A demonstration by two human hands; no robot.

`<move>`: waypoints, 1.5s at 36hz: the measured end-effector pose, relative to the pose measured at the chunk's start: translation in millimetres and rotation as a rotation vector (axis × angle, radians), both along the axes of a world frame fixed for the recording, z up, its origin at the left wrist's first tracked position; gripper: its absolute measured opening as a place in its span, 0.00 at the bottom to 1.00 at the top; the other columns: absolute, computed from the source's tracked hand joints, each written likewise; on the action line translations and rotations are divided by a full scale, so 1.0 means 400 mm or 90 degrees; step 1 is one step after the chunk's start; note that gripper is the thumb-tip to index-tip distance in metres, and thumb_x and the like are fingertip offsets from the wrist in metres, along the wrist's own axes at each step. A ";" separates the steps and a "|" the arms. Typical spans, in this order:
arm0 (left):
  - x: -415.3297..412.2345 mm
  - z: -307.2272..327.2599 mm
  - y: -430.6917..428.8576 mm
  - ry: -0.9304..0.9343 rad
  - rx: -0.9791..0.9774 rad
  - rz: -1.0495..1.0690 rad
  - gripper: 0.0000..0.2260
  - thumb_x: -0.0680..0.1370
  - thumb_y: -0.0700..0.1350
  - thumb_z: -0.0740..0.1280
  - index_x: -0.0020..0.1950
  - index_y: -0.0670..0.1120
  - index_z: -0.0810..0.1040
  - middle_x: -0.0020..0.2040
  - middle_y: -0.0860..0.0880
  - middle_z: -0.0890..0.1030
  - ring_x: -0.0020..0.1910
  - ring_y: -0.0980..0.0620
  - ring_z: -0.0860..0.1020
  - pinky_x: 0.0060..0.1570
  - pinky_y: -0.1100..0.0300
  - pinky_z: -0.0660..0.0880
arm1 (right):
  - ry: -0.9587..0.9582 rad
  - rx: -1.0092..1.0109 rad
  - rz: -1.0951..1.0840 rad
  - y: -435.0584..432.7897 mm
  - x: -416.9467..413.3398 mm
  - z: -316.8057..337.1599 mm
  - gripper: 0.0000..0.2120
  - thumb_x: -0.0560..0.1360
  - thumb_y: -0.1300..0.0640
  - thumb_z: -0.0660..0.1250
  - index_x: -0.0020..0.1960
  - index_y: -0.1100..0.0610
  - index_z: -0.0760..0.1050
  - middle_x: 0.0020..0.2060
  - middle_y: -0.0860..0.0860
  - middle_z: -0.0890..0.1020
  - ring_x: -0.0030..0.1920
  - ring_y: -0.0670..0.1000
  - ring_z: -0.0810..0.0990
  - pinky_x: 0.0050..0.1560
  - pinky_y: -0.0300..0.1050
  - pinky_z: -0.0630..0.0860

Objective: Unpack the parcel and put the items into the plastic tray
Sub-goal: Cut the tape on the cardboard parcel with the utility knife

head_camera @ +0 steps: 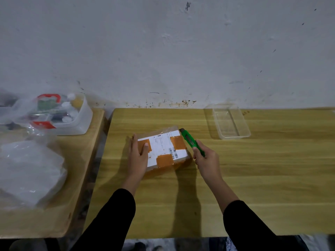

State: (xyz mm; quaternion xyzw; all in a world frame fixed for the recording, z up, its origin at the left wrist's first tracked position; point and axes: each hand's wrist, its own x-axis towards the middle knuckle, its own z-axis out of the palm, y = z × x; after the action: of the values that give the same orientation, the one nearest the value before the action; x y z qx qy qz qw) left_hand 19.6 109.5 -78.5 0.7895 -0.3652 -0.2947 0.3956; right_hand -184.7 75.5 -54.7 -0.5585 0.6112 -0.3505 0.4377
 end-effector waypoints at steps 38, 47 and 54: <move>-0.026 0.006 -0.010 0.021 -0.019 0.069 0.25 0.80 0.50 0.57 0.75 0.52 0.53 0.75 0.47 0.58 0.69 0.45 0.64 0.64 0.49 0.69 | 0.143 -0.024 0.076 -0.033 -0.077 0.051 0.15 0.76 0.60 0.63 0.62 0.57 0.76 0.46 0.54 0.82 0.32 0.42 0.74 0.28 0.28 0.66; -0.028 0.008 -0.012 0.043 0.003 0.082 0.25 0.80 0.51 0.57 0.75 0.55 0.52 0.73 0.46 0.60 0.64 0.42 0.71 0.59 0.43 0.74 | 0.165 -0.043 0.094 0.036 -0.119 0.051 0.14 0.75 0.61 0.65 0.61 0.58 0.76 0.48 0.54 0.83 0.35 0.46 0.77 0.31 0.26 0.70; -0.045 0.019 -0.010 0.007 0.010 0.102 0.25 0.80 0.51 0.56 0.75 0.53 0.51 0.75 0.46 0.58 0.67 0.43 0.67 0.63 0.48 0.70 | 0.085 -0.018 0.030 0.086 -0.173 0.051 0.14 0.75 0.62 0.64 0.59 0.57 0.77 0.34 0.43 0.78 0.27 0.39 0.73 0.25 0.26 0.65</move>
State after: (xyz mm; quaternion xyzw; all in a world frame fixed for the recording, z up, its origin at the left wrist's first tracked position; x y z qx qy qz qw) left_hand 1.6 105.5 -71.0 0.8176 -0.2965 -0.2693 0.4136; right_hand -253.9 109.8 -34.3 -0.6012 0.6205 -0.3107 0.3964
